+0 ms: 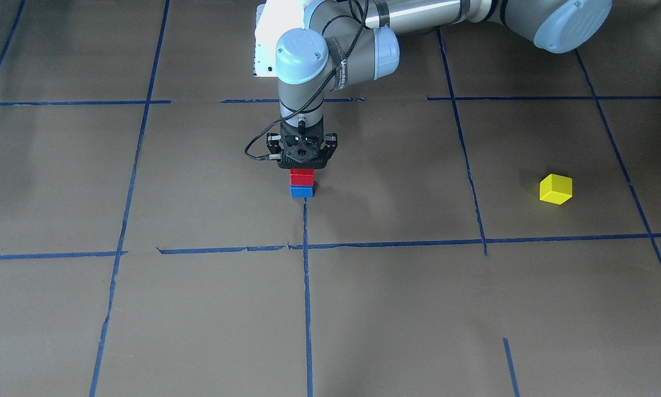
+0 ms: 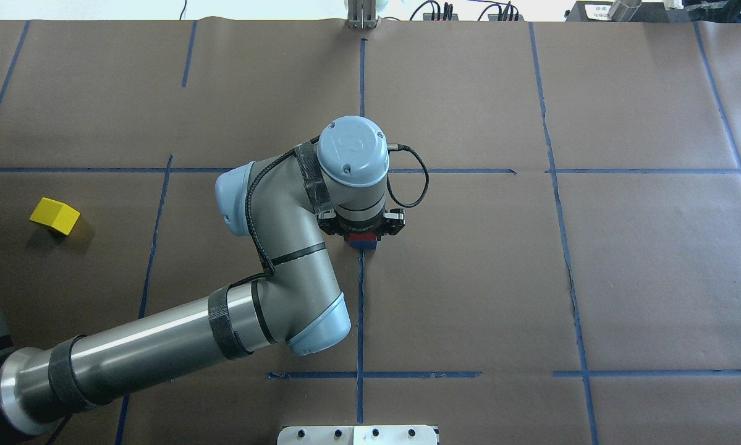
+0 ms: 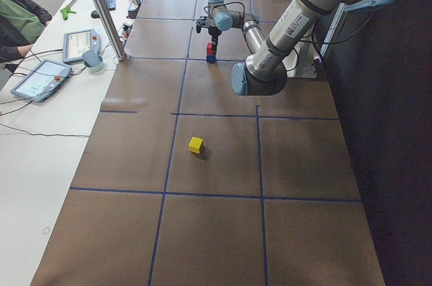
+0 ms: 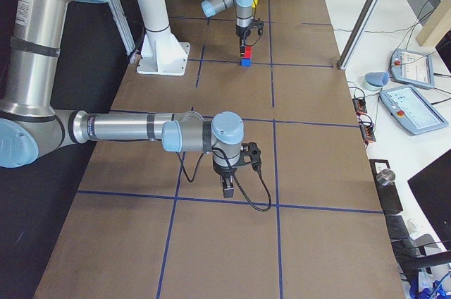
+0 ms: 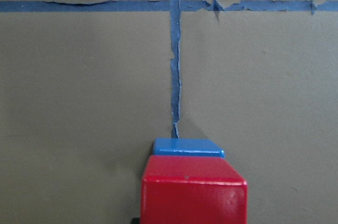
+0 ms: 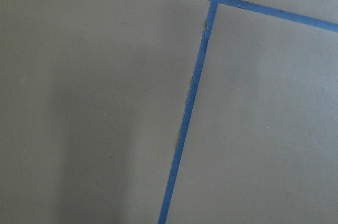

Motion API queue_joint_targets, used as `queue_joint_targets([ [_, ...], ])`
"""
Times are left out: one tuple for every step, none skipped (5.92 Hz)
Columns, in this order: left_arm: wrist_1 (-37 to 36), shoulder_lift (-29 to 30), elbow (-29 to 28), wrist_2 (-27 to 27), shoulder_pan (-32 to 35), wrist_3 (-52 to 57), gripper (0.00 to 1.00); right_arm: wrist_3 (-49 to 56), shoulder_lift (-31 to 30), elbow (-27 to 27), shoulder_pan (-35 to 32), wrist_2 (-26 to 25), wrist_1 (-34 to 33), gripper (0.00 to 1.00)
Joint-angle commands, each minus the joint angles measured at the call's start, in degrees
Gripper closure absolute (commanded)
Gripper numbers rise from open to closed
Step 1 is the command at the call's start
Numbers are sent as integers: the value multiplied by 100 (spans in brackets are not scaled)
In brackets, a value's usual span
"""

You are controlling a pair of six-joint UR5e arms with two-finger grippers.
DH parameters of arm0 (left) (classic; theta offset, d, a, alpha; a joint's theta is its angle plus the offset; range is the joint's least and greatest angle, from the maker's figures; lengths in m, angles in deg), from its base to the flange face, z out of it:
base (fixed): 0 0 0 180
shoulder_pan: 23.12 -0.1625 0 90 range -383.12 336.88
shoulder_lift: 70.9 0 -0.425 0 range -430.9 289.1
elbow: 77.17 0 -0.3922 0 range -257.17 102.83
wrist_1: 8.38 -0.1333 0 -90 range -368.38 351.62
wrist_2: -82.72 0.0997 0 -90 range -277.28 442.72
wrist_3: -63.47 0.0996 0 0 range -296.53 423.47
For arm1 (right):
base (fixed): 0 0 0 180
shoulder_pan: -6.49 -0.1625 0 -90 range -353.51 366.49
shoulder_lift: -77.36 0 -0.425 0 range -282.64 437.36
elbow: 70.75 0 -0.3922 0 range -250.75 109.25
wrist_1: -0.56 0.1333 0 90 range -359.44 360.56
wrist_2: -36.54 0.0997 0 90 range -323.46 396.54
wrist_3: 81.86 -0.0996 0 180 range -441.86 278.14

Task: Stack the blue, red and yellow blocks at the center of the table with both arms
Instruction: 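Lower the red block onto the blue block and open the left gripper, then move the left gripper to the yellow block and grasp it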

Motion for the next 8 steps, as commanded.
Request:
queue_joint_targets([
  [9,0,5,9,0,16,6,0,0,0,-1,37,0,0],
  [0,8,31,18,17,33,0,0,0,0,8,46,0,0],
  [-78,-26,249,-8,200,94,0,0,0,0,8,46,0,0],
  [-131,-305,695,-61,394,121,0,0,9,0,8,46,0,0],
  [-332,-891,1308,-488,787,948,0,9,9,0,-1,46,0,0],
  [-360,-1941,2176,-718,1270,1931,0,9,9,0,8,46,0,0],
  [-334,-3013,2706,-929,1788,3089,0,0,9,-9,8,46,0,0],
  [-12,-3981,2773,-1367,2341,3962,0,9,9,-52,8,46,0,0],
])
